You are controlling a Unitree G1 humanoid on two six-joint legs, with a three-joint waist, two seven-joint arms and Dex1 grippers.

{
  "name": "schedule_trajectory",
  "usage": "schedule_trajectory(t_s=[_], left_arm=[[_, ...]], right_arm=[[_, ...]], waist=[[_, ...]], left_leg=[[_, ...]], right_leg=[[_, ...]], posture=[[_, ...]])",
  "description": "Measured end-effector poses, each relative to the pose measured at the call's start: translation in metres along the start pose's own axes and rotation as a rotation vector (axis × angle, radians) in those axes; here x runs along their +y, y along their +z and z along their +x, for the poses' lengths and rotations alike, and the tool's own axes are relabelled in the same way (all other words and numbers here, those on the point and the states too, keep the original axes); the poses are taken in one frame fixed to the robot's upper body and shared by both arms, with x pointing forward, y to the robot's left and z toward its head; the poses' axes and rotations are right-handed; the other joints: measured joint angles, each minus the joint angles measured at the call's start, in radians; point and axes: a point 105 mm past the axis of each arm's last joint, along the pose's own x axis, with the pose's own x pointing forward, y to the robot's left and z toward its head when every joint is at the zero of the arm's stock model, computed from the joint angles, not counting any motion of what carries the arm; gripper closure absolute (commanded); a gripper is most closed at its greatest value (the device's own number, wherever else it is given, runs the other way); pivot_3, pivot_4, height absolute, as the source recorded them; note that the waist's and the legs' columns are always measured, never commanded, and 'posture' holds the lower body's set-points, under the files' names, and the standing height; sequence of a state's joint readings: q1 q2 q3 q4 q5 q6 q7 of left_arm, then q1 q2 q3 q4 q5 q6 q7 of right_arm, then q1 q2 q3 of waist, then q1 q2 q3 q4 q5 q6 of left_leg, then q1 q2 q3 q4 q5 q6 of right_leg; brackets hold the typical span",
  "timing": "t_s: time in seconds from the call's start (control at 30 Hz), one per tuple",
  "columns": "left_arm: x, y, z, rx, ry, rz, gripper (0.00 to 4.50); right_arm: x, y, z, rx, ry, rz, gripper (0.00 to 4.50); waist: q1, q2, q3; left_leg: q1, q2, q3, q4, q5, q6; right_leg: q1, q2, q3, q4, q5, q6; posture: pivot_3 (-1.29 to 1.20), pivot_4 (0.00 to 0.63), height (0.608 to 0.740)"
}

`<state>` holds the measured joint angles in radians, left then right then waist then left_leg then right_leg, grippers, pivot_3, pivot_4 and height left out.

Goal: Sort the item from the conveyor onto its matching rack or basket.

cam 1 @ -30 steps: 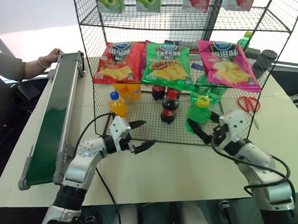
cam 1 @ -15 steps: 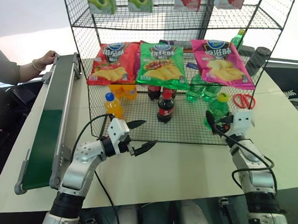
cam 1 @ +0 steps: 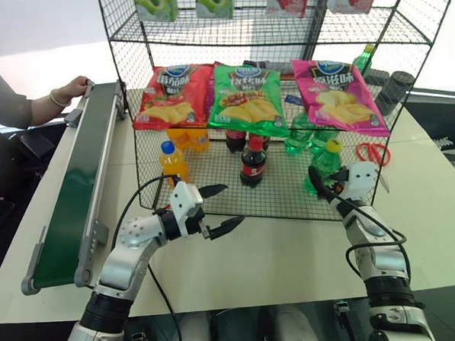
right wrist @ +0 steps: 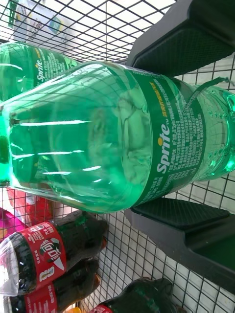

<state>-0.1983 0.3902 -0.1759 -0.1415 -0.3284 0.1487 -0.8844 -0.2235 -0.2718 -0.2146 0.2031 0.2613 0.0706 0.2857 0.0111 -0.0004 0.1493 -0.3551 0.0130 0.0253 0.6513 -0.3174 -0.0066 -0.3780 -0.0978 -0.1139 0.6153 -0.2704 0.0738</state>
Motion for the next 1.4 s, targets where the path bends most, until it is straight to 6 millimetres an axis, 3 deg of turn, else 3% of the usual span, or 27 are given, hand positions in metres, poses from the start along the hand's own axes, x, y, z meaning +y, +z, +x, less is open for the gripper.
schedule_trajectory(t_s=[0.27,0.5,0.57,0.77,1.0,1.23,1.4], left_arm=[[-0.001,-0.001,0.001,0.003,-0.002,0.003,0.00],[0.002,-0.002,0.000,0.011,0.018,0.002,0.00],[0.005,-0.004,-0.001,0.025,0.036,-0.011,0.00],[0.024,-0.009,-0.020,0.094,0.139,-0.006,0.00],[0.036,-0.028,-0.062,0.216,0.244,-0.024,0.00],[0.048,-0.032,-0.096,0.266,0.326,-0.026,0.00],[0.048,-0.033,-0.098,0.265,0.317,-0.028,0.00]], right_arm=[[0.002,0.006,-0.003,-0.020,0.008,-0.010,0.04],[0.002,0.009,-0.030,-0.025,-0.005,-0.051,0.04],[0.003,0.012,-0.046,-0.012,0.009,-0.080,0.04],[0.016,0.022,-0.082,0.019,0.134,-0.174,0.04],[0.022,0.029,-0.111,0.056,0.272,-0.195,0.04],[0.004,0.045,-0.126,0.060,0.337,-0.203,0.04],[0.002,0.042,-0.128,0.080,0.359,-0.203,0.04]], waist=[[0.001,0.000,0.000],[0.002,0.001,-0.001],[0.003,0.001,-0.001],[0.000,0.002,-0.001],[0.004,0.001,-0.002],[0.004,0.001,-0.002],[0.004,0.001,-0.002]], left_leg=[[0.000,0.000,0.000,0.000,0.000,0.000],[0.000,0.000,0.000,0.000,0.000,0.000],[0.000,0.000,0.000,0.000,0.000,0.000],[0.001,0.001,0.000,0.000,0.000,0.000],[0.001,0.001,0.000,0.000,0.000,0.001],[0.001,0.001,0.000,0.000,-0.001,0.001],[0.001,0.001,0.000,0.000,-0.001,0.001]], right_leg=[[0.000,0.000,0.000,0.000,0.000,0.000],[0.001,-0.001,0.000,0.000,0.000,0.000],[0.001,-0.001,0.000,0.000,0.000,0.000],[0.001,-0.001,0.001,0.000,0.000,0.000],[0.001,-0.001,0.001,-0.001,0.000,0.000],[0.001,-0.001,0.001,-0.001,0.000,0.000],[0.001,-0.002,0.001,-0.001,0.000,0.000]], posture=[[0.00,0.150,0.732],[0.00,0.150,0.732],[0.00,0.150,0.732],[0.00,0.150,0.732],[0.00,0.150,0.732],[0.00,0.150,0.732],[0.00,0.150,0.732]])
